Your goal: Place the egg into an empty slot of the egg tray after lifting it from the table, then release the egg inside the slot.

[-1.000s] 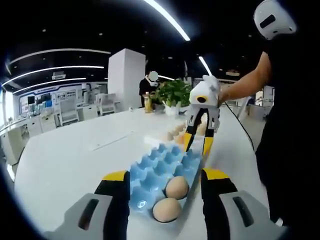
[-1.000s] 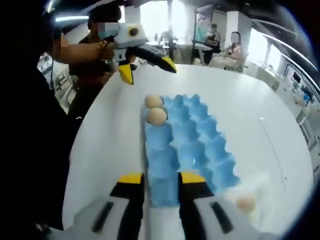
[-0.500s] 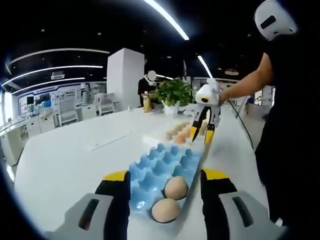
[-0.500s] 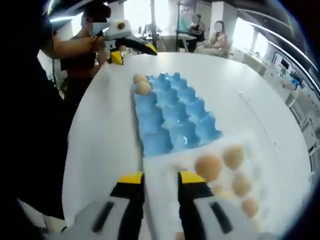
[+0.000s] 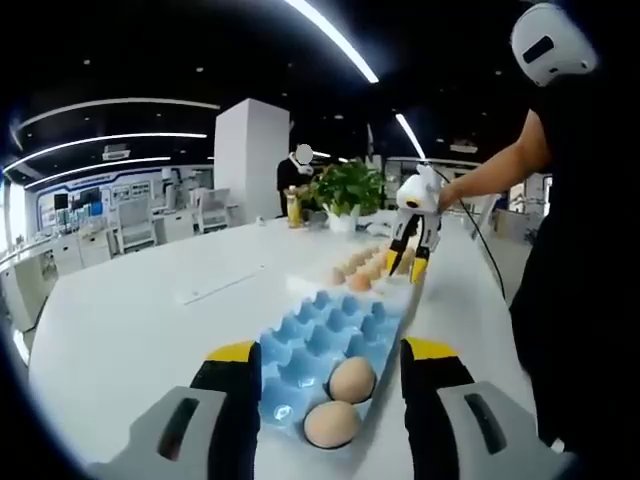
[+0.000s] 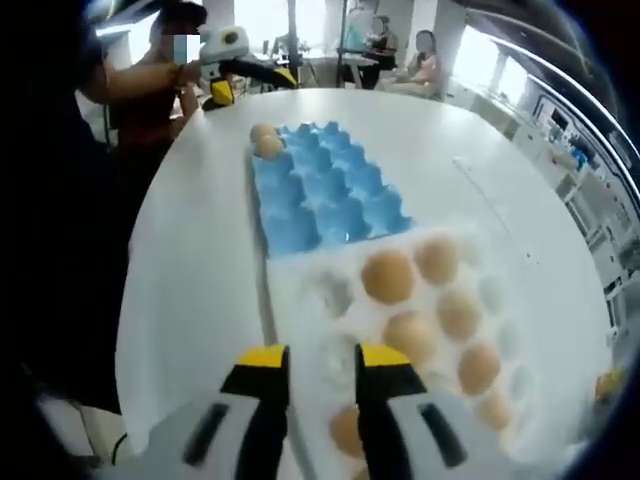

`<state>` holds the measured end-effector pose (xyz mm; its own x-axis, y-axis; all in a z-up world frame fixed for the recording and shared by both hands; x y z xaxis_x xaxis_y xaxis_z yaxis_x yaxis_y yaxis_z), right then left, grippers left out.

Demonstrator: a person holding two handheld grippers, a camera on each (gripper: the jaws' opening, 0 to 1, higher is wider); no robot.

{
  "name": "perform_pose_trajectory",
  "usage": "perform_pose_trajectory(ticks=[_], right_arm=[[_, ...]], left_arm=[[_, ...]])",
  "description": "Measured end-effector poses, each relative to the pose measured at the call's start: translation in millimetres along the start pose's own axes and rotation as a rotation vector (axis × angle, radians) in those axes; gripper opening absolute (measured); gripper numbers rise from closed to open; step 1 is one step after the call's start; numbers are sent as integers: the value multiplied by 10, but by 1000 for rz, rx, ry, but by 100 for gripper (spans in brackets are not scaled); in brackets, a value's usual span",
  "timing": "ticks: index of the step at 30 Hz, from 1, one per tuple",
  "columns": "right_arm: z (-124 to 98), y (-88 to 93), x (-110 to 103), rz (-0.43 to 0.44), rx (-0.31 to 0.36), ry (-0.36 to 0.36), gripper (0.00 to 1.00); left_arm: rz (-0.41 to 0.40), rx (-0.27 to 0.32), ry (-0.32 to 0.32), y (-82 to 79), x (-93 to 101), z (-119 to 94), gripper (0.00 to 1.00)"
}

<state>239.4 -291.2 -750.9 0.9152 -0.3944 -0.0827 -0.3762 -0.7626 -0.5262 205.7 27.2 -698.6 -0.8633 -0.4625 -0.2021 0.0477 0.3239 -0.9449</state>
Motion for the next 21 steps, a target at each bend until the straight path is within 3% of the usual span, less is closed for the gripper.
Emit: perform_pose_trajectory(ticks=[7,13,18,21], right_arm=[[-150,115,150,1,-20,57,26],[-237,257,277,-14,-77,107,26],[-221,364,310,-74,-169,112,25],[-203,350,312,-72,-172,113,25]], left_arm=[[3,0,4,-17,2,7,56],[0,2,8,-19,3,26,55],[-1,4,11,-24,5,33,55],[-2,5,6,-24,-9,23,55]])
Point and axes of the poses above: the point that each gripper's makers call its tool centre point, and the gripper's own axes: z roughly forward along the fingers, x roughly to its right, y roughly out of its underside, the point moved 4 cm from there along -z, roughly backward along the fingers, and after that the axes turned 14 degrees about z, right-handed, at the moved point
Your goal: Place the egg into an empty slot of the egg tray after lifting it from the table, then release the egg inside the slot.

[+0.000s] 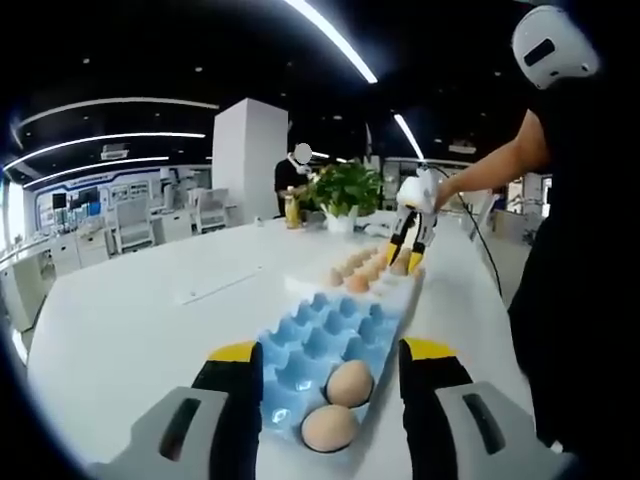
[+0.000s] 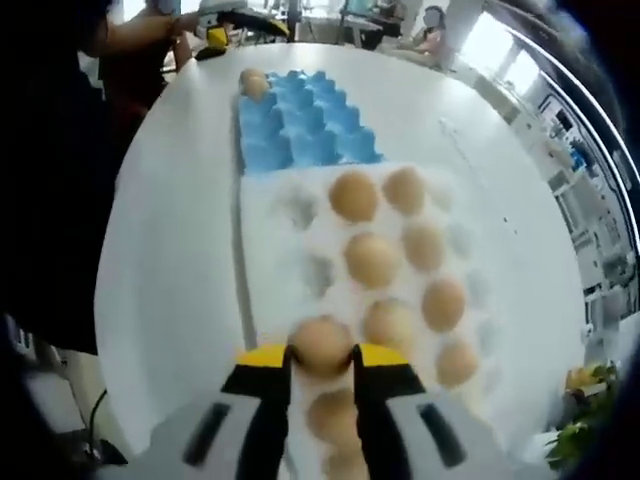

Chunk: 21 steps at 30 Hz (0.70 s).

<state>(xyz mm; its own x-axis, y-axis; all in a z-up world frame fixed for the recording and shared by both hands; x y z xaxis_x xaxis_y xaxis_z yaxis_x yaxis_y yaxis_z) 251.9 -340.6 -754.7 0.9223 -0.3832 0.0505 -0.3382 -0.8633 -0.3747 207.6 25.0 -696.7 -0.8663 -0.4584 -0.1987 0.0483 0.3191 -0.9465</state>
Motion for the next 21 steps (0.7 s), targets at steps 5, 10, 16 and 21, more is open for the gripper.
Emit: perform_pose_trajectory(ticks=[5,10,16,21], right_arm=[[30,-13,16,-13,-35,-23,25],[73,-35,42,33,-97,-69,26],[90,-29,32,-12,-137,-86,26],[92,-24,51,4,-140,-110,26]], left_arm=[[-5,-5,2,12,-2,-13,53],[-6,-4,-2,8,-5,-20,53],[-10,-6,-5,11,-6,-21,53],[-7,-7,-5,2,3,-22,52]])
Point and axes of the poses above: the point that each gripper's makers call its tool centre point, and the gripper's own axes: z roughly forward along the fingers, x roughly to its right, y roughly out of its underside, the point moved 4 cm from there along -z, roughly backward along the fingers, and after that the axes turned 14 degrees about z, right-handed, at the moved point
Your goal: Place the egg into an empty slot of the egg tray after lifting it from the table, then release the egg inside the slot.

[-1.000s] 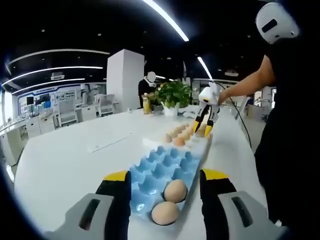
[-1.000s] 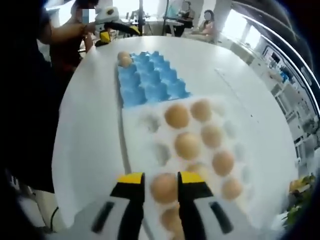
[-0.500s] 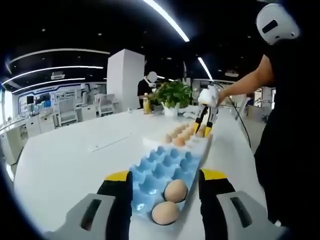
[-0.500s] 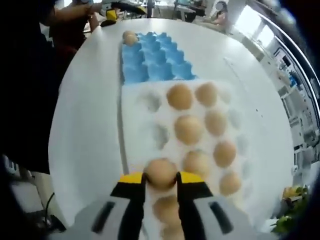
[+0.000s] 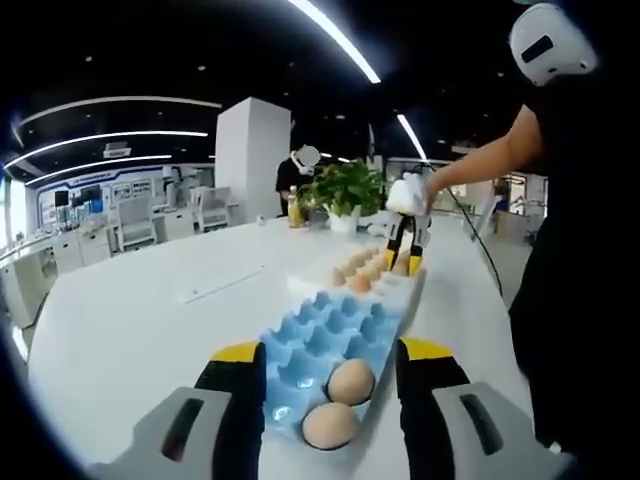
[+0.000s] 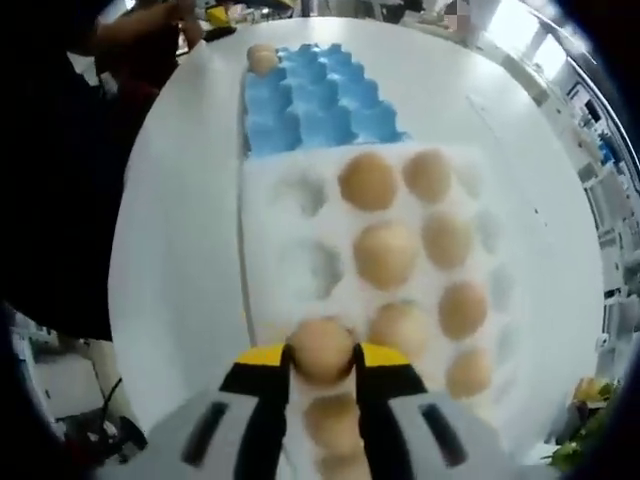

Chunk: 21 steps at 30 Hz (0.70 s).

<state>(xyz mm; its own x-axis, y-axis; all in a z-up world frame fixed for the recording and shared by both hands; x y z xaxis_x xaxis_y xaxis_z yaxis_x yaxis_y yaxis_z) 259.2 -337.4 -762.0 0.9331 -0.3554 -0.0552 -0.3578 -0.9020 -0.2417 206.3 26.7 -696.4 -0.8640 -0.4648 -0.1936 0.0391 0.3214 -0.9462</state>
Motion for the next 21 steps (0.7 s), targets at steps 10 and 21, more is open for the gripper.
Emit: perform_pose_trajectory(ticks=[10,21], right_arm=[[-10,11,-28,65,16,42,25],[-295,-73,-14,100,107,106,24]], left_arm=[[-5,-2,-8,12,-1,-20,52],[0,-8,-11,29,-29,-44,52]])
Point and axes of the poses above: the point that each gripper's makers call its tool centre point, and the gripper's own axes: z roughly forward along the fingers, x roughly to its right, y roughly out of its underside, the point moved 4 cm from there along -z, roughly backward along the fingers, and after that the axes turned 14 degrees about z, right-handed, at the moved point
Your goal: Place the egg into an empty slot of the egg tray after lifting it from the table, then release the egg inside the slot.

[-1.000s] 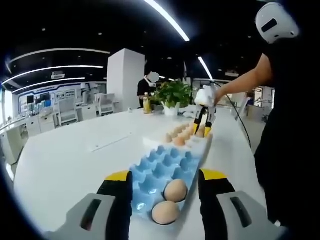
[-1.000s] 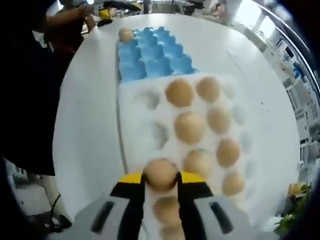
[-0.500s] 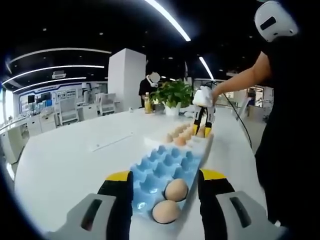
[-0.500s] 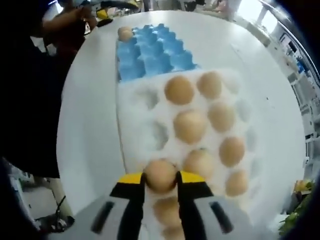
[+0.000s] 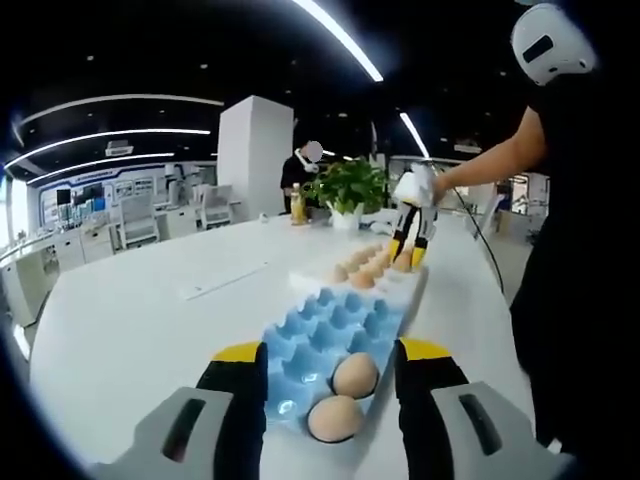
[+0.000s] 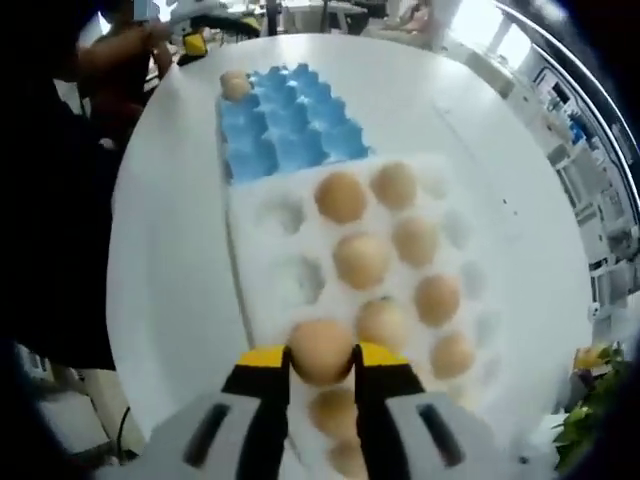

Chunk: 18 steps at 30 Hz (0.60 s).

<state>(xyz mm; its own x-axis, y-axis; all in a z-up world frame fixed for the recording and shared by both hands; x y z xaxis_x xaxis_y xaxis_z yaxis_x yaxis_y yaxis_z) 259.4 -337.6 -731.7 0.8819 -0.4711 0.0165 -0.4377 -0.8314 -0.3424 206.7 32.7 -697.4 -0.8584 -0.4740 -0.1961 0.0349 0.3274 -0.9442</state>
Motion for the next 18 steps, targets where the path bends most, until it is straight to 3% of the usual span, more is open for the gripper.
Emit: perform_pose_trajectory(ticks=[4,18], right_arm=[[-86,-118,-12,-7,29,3,24],[-47,-373,-197,-78,32,-39,24]], left_arm=[[1,-2,1,5,0,8,52],[1,-16,1,35,27,-10,51]])
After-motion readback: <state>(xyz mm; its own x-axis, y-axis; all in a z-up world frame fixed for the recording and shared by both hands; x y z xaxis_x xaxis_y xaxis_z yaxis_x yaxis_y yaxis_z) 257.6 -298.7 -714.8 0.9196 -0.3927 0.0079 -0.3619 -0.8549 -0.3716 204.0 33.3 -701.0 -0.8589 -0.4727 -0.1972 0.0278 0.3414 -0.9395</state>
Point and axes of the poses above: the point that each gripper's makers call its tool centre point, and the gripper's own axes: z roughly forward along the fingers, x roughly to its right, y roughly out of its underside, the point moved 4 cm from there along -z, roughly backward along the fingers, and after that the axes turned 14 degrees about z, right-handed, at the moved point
